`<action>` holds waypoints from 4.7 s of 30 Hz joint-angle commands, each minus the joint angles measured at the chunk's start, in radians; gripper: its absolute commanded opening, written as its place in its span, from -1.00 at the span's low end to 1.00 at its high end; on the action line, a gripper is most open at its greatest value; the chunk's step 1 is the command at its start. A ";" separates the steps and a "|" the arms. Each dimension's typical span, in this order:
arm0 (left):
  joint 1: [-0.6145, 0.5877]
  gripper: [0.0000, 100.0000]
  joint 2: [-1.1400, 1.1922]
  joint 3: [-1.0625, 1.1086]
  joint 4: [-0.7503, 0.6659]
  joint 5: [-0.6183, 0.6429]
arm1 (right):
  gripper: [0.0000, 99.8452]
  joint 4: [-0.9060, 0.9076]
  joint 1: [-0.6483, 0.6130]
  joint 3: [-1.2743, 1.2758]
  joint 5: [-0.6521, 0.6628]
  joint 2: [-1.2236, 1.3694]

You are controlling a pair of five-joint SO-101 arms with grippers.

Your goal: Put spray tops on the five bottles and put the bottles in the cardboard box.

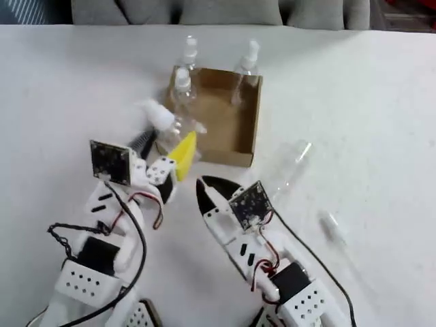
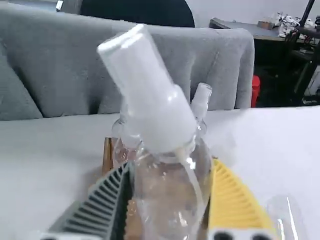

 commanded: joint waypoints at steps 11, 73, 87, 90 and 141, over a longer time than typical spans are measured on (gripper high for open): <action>-0.101 -0.96 0.331 -0.126 -0.299 0.003 | -0.97 0.226 0.289 0.009 0.014 -0.010; -0.136 -0.96 1.233 -0.313 -0.829 -0.089 | -0.97 0.266 0.381 0.009 0.014 0.001; -0.133 -0.96 1.264 -0.292 -0.829 -0.092 | -0.97 0.266 0.381 0.009 0.014 0.001; -0.128 -0.96 1.260 -0.270 -0.829 -0.094 | -0.97 0.266 0.381 0.009 0.014 0.001; -0.153 -0.25 1.015 -0.106 -0.822 -0.041 | -0.97 0.266 0.381 0.009 0.014 0.001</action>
